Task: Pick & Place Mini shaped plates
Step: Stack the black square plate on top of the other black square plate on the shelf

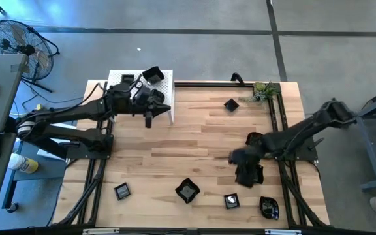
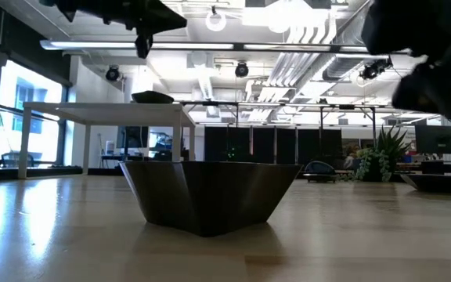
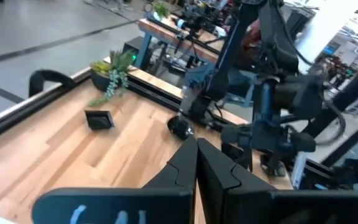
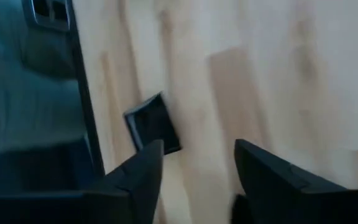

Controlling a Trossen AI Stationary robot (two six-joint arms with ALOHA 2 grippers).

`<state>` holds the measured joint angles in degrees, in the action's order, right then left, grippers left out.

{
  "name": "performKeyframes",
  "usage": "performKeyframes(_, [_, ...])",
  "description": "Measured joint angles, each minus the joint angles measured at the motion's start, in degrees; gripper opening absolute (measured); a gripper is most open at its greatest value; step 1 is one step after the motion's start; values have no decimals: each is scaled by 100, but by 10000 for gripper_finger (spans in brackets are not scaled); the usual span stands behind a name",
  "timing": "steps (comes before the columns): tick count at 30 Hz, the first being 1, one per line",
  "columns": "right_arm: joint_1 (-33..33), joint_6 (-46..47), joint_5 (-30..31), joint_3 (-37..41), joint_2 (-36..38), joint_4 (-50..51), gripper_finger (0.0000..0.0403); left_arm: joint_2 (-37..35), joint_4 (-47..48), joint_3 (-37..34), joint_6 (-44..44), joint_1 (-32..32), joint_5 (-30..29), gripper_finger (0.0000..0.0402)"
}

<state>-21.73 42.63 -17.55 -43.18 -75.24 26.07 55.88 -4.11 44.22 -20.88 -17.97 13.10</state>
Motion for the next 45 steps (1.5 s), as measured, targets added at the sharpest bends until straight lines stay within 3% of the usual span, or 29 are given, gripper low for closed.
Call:
performKeyframes(6, [-588,-43,-226,-4,-983,-1053,220,-200,362,-13,143,-1,26,0])
performKeyframes(15, [-808,-147,100,-4,-1673,-1392,158,-524,763,-13,349,-1,31,0])
performKeyframes(34, [-832,-331,-245,-7,-2155,-2031,57,-711,1188,-13,392,-1,-7,0])
performKeyframes(45, [-834,363,-169,-7,-1628,-2123,8,-710,1155,-13,304,-1,-9,0])
